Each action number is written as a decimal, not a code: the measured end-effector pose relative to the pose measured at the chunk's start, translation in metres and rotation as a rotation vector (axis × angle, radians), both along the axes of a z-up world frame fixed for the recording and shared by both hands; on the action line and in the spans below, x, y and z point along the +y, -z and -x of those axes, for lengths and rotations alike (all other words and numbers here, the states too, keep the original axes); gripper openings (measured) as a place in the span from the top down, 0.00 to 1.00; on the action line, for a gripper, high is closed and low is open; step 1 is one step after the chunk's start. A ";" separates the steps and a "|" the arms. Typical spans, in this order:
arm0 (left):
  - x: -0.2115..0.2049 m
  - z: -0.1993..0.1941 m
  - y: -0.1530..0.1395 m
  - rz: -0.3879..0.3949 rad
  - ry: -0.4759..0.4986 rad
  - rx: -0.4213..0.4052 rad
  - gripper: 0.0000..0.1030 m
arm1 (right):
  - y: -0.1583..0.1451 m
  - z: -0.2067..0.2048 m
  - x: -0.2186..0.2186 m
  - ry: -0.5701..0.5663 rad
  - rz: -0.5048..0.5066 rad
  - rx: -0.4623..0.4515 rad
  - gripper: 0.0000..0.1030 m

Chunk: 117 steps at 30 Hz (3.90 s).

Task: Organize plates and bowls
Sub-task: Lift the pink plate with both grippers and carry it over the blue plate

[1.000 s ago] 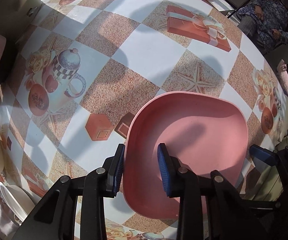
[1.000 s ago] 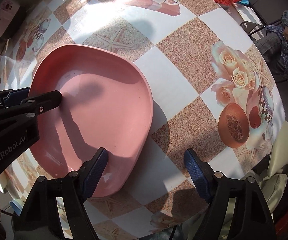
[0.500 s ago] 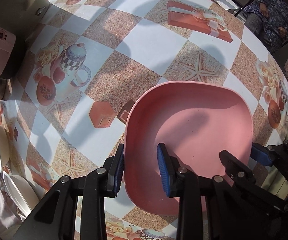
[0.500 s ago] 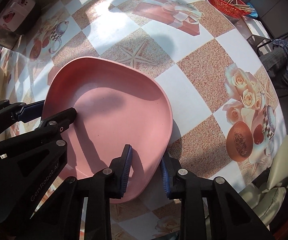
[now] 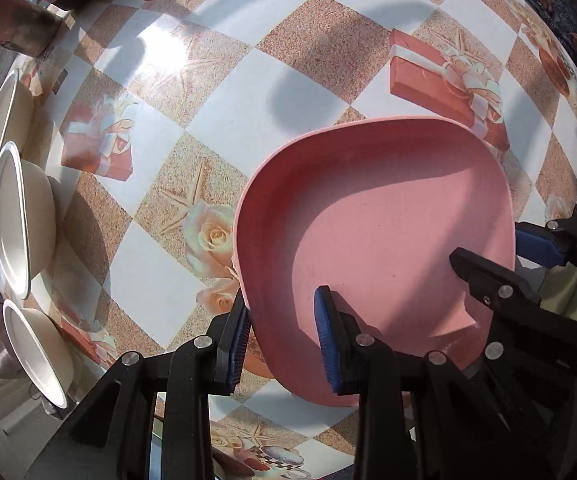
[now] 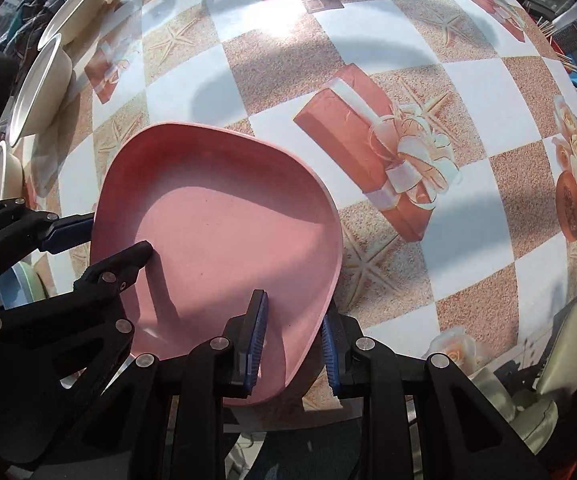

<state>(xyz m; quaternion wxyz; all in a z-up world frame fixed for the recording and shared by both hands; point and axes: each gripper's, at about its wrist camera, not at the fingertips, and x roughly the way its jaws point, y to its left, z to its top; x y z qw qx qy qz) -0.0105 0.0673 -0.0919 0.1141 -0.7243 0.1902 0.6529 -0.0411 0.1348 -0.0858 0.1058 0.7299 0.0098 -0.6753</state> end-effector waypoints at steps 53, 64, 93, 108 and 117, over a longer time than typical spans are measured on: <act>0.089 0.003 -0.081 0.336 -0.200 0.104 0.66 | -0.069 0.016 0.142 0.013 0.486 0.073 0.72; 0.098 0.009 -0.092 0.396 -0.216 0.099 0.66 | -0.070 0.009 0.157 0.069 0.576 0.079 0.72; 0.065 -0.009 -0.041 0.071 0.027 0.056 0.66 | -0.052 -0.015 0.132 0.271 0.279 0.070 0.72; -0.008 -0.002 -0.045 -0.082 -0.026 -0.007 0.66 | -0.068 -0.011 0.068 0.199 0.174 0.054 0.72; -0.018 0.002 -0.059 -0.113 0.017 0.016 0.66 | -0.084 -0.008 0.069 0.215 0.154 0.084 0.72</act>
